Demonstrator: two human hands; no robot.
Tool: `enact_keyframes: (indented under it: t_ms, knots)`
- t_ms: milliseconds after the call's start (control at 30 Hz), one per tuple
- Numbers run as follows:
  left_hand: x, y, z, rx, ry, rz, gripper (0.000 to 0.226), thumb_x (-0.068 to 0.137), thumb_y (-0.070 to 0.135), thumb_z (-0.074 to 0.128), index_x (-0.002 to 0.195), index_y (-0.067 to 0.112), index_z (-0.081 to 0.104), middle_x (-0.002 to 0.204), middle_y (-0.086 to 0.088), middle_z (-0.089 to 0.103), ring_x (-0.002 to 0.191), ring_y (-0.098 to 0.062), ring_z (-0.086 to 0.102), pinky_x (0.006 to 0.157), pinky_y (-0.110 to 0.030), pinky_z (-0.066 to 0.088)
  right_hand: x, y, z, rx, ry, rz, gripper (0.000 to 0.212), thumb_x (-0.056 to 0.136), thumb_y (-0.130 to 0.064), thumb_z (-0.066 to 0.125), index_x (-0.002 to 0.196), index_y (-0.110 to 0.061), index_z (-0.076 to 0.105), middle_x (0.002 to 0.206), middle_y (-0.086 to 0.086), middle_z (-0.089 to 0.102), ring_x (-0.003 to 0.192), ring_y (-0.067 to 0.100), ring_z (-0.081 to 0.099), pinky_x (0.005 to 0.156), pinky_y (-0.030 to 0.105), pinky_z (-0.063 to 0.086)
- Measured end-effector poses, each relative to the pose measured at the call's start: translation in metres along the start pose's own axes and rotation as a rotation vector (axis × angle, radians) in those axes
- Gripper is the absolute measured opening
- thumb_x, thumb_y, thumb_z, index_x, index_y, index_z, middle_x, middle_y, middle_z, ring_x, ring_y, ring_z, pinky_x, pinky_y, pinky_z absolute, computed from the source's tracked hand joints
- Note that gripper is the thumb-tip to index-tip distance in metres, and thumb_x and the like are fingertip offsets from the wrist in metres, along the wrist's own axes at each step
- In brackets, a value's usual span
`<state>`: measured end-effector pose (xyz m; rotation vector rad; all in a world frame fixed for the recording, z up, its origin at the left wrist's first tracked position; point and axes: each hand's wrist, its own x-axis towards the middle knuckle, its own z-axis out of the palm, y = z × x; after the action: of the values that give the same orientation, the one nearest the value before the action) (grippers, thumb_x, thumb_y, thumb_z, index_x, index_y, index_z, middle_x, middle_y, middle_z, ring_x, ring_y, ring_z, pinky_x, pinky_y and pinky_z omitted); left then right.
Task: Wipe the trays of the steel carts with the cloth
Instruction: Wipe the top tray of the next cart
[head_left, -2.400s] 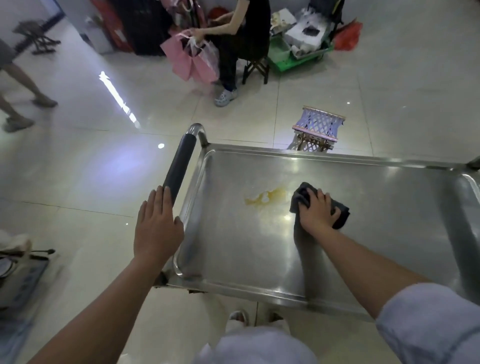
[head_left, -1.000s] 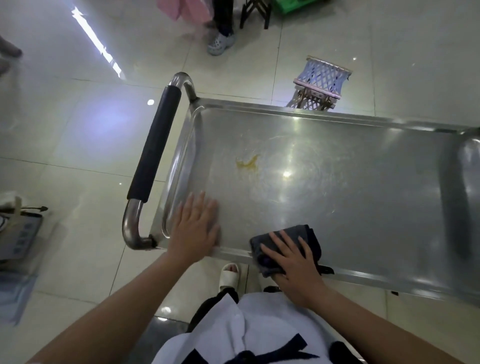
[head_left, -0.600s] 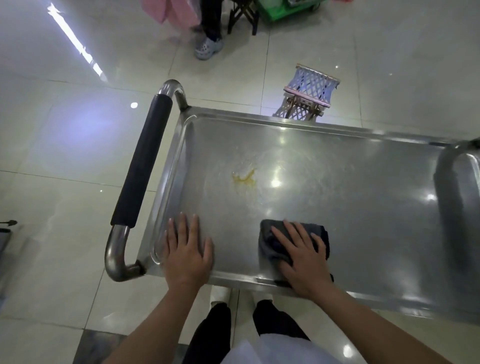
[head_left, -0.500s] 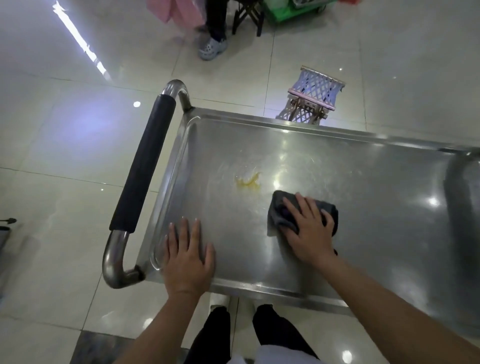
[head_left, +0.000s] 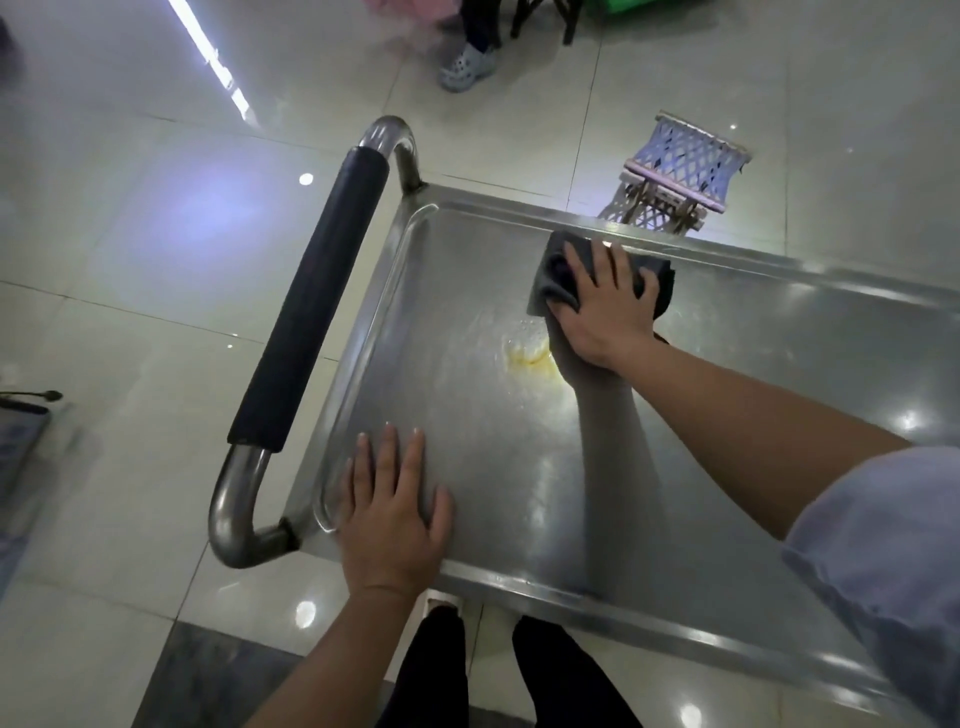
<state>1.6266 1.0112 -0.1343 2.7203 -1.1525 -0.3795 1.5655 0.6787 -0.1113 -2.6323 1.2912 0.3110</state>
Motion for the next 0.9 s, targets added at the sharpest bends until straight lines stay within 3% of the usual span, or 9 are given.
enact_keyframes:
  t_ms: [200,367,500,800,900]
  knots:
    - [-0.001,0.005,-0.011,-0.016,-0.019,-0.009,0.069,0.096,0.053,0.033,0.158,0.027,0.018,0.166,-0.004,0.013,0.154,-0.023,-0.006,0.119,-0.032,-0.02,-0.104,-0.017,0.029,-0.023,-0.067,-0.189,0.076,0.09,-0.063,0.021,0.159,-0.035,0.004,0.168,0.001,-0.005,0.153,0.023,-0.008,0.118,0.052,-0.002]
    - [-0.001,0.007,-0.015,0.007,-0.025,-0.01,0.07,0.096,0.051,0.036,0.158,0.024,0.019,0.166,-0.006,0.014,0.154,-0.026,-0.001,0.121,-0.035,-0.016,-0.221,-0.02,0.07,-0.04,-0.071,-0.308,0.083,0.084,-0.059,0.042,0.158,-0.031,0.018,0.165,0.008,0.021,0.151,0.027,0.018,0.113,0.054,0.016]
    - [-0.001,0.009,-0.016,0.009,-0.038,-0.02,0.071,0.096,0.053,0.03,0.159,0.025,0.016,0.166,-0.006,0.011,0.154,-0.026,-0.003,0.121,-0.036,-0.016,-0.288,-0.026,0.086,-0.117,-0.042,-0.443,0.079,0.085,-0.06,0.045,0.157,-0.03,0.028,0.165,0.006,0.024,0.152,0.026,0.018,0.113,0.054,0.017]
    - [-0.003,0.006,-0.015,-0.004,-0.041,-0.004,0.07,0.096,0.053,0.032,0.159,0.028,0.013,0.167,-0.003,0.009,0.154,-0.024,-0.006,0.121,-0.037,-0.015,-0.243,0.033,0.061,-0.146,-0.115,-0.774,0.075,0.09,-0.058,0.046,0.158,-0.042,0.017,0.166,-0.005,0.018,0.154,0.018,0.013,0.118,0.046,0.01]
    - [-0.003,0.005,-0.013,0.007,-0.026,-0.003,0.07,0.096,0.051,0.039,0.158,0.027,0.017,0.166,-0.004,0.016,0.154,-0.025,0.0,0.122,-0.036,-0.014,-0.193,0.057,0.047,-0.114,-0.053,-0.649,0.077,0.084,-0.053,0.044,0.157,-0.042,0.02,0.163,-0.001,0.028,0.15,0.019,0.021,0.113,0.047,0.019]
